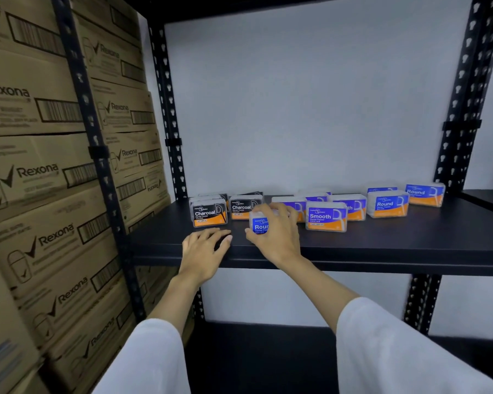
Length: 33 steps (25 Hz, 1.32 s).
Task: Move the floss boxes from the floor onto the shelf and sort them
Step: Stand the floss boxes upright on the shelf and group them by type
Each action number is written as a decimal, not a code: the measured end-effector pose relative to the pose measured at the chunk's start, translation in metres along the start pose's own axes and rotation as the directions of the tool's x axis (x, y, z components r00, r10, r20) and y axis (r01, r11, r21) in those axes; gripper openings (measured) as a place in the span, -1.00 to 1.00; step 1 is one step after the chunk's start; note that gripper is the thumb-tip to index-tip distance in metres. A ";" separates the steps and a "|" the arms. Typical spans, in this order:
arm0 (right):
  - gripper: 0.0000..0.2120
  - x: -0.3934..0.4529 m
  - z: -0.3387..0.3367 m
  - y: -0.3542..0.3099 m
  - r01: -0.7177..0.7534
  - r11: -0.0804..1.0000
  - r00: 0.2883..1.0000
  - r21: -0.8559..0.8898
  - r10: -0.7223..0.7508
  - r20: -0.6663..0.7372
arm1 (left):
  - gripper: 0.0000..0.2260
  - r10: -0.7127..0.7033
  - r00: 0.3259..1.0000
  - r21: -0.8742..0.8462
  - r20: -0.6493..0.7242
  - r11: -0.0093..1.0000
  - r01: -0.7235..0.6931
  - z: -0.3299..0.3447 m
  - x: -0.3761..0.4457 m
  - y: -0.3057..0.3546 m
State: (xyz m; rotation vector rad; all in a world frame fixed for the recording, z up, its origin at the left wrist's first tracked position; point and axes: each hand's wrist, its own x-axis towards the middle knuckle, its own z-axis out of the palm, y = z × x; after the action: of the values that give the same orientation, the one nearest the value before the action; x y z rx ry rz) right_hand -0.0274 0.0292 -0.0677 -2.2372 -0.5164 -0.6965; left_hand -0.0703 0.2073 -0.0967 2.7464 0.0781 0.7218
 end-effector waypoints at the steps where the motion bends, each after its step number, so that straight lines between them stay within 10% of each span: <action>1: -0.50 -0.003 -0.004 0.002 0.004 1.000 1.000 0.022 -0.004 -0.011 | -0.63 -0.012 1.000 0.011 0.022 1.000 0.011 -0.002 0.000 0.002; 9: -0.58 -0.026 -0.111 0.049 0.112 0.974 0.985 0.197 -0.082 -0.155 | -0.78 0.156 0.986 -0.092 -0.052 0.983 -0.161 0.011 -0.009 0.091; 17: -0.56 -0.051 -0.241 0.169 -0.073 0.997 0.962 -0.040 0.060 -0.266 | -0.71 0.507 0.859 -0.191 0.073 0.852 -0.487 0.072 -0.010 0.252; 33: -0.55 -0.010 -0.278 0.309 -0.163 0.985 0.972 -0.062 0.149 -0.182 | -0.44 0.550 0.805 0.095 0.224 0.810 -0.579 0.107 0.035 0.308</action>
State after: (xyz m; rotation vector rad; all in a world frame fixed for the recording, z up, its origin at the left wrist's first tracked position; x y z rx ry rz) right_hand 0.0427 -0.3807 -0.0712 -2.2311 -0.2265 -0.8347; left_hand 0.0054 -0.1114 -0.0769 2.9918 -0.7991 0.6025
